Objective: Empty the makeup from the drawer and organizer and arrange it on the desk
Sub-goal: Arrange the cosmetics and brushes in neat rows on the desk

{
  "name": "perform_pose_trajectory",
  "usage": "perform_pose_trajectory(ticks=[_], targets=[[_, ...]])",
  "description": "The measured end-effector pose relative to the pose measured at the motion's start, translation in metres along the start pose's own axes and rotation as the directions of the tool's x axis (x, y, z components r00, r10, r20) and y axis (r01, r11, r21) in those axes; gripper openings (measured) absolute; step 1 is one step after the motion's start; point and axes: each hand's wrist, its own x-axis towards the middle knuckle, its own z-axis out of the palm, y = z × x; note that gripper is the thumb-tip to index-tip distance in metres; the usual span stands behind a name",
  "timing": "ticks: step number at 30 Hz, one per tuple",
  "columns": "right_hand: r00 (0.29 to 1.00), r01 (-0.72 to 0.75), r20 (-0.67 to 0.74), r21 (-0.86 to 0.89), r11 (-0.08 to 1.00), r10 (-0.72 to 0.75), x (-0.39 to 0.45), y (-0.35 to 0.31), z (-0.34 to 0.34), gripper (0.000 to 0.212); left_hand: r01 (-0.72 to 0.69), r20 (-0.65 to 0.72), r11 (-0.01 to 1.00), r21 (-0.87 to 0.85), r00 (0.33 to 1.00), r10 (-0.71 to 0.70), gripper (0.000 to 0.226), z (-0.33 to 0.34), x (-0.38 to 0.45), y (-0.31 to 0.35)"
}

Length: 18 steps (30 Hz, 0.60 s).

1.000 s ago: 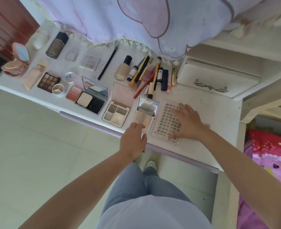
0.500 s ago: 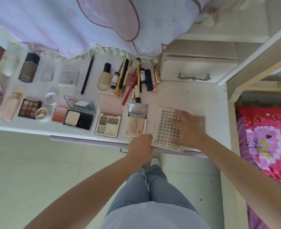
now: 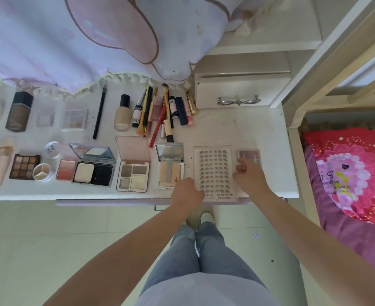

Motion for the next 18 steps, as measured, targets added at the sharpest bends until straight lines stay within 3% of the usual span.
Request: perform_pose_trajectory(ticks=[5,9,14,18], targets=[[0.980,-0.194,0.086,0.261,0.946,0.178,0.002,0.016,-0.005,0.036,-0.042,-0.035,0.975,0.217,0.998,0.051,0.051,0.004,-0.002,0.001],[0.960,-0.263,0.200,0.423,0.867,0.193,-0.004,0.020,-0.011,0.031,-0.105,-0.038,0.917,0.385,0.991,0.129,0.078,0.012,-0.008,0.001],[0.951,-0.257,0.284,0.513,0.819,0.121,-0.001,0.013,-0.019,0.018,-0.136,-0.029,0.940,0.312,0.988,0.153,0.089,0.018,-0.010,-0.003],[0.949,-0.218,0.301,0.403,0.889,0.097,0.001,0.006,-0.025,0.008,-0.209,0.041,0.938,0.279,0.978,0.205,0.086,0.015,-0.012,-0.001]])
